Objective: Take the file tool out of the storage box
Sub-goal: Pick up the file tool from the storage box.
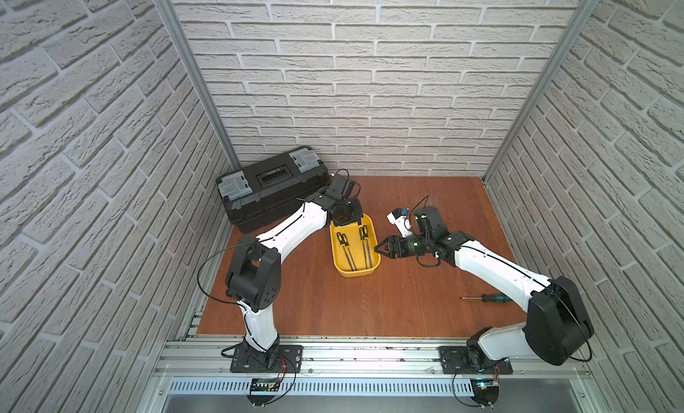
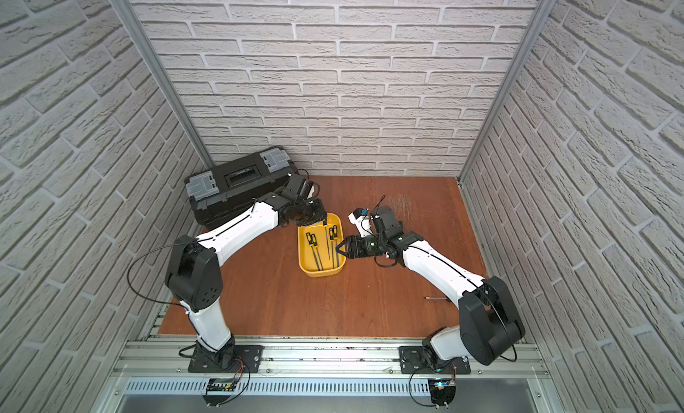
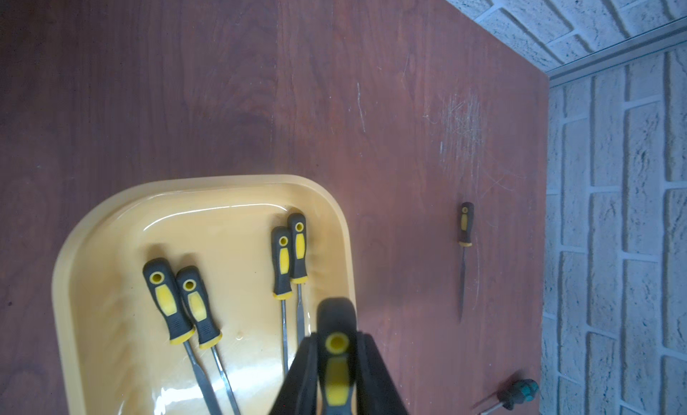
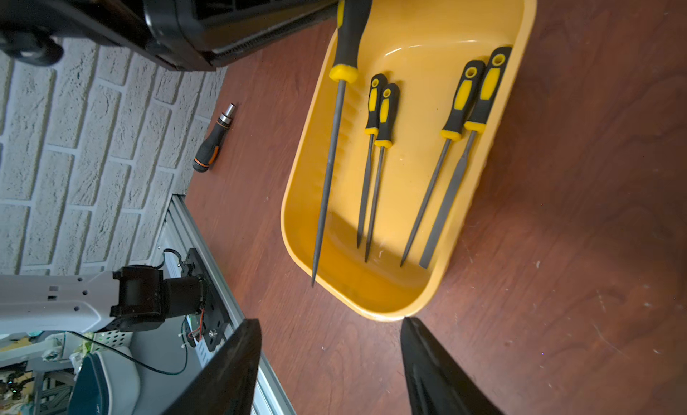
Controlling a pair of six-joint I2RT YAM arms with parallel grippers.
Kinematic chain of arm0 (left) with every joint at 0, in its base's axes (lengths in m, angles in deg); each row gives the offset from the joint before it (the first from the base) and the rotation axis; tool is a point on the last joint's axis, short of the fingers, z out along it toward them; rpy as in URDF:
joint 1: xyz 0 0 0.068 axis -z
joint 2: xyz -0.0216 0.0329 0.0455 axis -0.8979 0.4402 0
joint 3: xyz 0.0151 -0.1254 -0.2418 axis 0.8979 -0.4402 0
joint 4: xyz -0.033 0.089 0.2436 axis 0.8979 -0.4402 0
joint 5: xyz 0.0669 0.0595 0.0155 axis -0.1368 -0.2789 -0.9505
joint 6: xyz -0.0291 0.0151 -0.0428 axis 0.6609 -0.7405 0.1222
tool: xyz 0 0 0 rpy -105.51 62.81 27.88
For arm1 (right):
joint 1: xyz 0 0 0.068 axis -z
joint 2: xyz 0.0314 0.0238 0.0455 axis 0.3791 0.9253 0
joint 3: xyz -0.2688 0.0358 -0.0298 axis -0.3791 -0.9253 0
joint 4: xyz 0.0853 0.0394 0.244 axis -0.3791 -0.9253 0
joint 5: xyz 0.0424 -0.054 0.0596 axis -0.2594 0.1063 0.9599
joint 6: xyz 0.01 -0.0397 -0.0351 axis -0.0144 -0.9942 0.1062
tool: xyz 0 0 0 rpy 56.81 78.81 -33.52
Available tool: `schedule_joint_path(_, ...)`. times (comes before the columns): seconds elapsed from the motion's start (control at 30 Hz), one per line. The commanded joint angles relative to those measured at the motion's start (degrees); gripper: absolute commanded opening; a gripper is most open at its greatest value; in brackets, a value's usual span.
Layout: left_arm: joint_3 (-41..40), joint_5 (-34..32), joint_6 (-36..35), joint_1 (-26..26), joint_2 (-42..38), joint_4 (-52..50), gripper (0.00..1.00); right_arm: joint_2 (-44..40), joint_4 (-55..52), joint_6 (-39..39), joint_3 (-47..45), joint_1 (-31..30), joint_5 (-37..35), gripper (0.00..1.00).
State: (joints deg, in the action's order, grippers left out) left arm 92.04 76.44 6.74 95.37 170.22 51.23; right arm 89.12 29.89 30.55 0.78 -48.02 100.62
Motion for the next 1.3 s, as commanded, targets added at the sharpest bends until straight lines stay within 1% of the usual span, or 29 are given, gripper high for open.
schedule_joint_path(0.0, -1.7, 2.1, 1.4, -0.6, -2.0, 3.6, 0.14, 1.2, 4.5, 2.1, 2.2, -1.0, 1.5, 0.60)
schedule_joint_path(0.13, -1.9, 2.6, 1.6, -0.5, -2.7, 4.1, 0.14, 3.3, 5.9, 2.9, 3.3, -1.5, 2.3, 0.58)
schedule_joint_path(0.5, -1.9, 4.3, 2.6, -0.6, -3.6, 5.2, 0.14, 7.2, 6.5, 3.0, 6.1, -1.9, 2.8, 0.40)
schedule_joint_path(0.73, -2.1, 4.5, 2.7, -0.6, -4.5, 5.6, 0.14, 8.3, 6.6, 3.0, 6.3, -2.0, 2.7, 0.36)
schedule_joint_path(0.93, -2.1, 4.7, 2.8, -0.7, -4.9, 5.6, 0.14, 9.0, 6.8, 3.1, 6.6, -2.1, 2.8, 0.30)
schedule_joint_path(1.2, -2.0, 4.7, 2.8, -0.8, -4.7, 5.9, 0.14, 9.2, 6.1, 2.6, 6.9, -2.3, 3.1, 0.16)
schedule_joint_path(1.27, -2.0, 4.8, 2.8, -0.8, -4.6, 6.0, 0.14, 9.2, 5.8, 2.5, 7.1, -2.4, 3.1, 0.13)
